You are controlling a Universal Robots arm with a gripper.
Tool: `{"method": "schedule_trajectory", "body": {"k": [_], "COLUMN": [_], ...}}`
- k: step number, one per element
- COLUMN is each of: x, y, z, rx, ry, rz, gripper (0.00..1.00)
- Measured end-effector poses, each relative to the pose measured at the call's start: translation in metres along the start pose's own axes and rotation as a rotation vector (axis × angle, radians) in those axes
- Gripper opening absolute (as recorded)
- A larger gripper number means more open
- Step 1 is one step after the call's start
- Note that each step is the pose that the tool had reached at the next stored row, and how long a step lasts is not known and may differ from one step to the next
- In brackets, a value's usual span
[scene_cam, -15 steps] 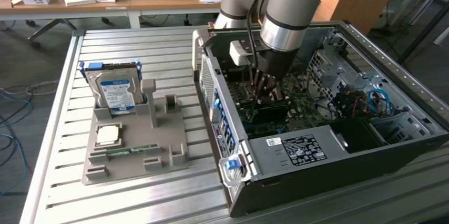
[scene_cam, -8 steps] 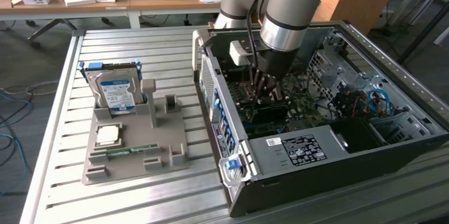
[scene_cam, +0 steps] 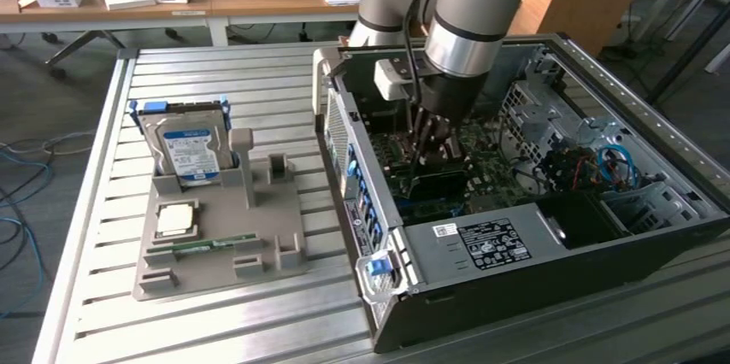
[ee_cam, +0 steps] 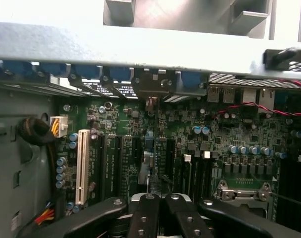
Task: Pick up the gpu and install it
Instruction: 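Press down on the gpu until it lock into place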
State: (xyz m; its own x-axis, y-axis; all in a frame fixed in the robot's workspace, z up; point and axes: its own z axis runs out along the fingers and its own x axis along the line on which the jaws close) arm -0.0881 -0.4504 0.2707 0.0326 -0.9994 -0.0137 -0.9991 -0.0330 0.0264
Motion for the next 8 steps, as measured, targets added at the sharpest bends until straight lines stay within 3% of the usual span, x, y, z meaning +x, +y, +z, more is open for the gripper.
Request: {"method": "schedule_trajectory", "body": {"k": [8], "x": [0.0], "y": [0.0004], "z": [-0.0154], "rx": [-0.0001], "ry": [0.0002], "rz": [0.0], "gripper": [0.11]}}
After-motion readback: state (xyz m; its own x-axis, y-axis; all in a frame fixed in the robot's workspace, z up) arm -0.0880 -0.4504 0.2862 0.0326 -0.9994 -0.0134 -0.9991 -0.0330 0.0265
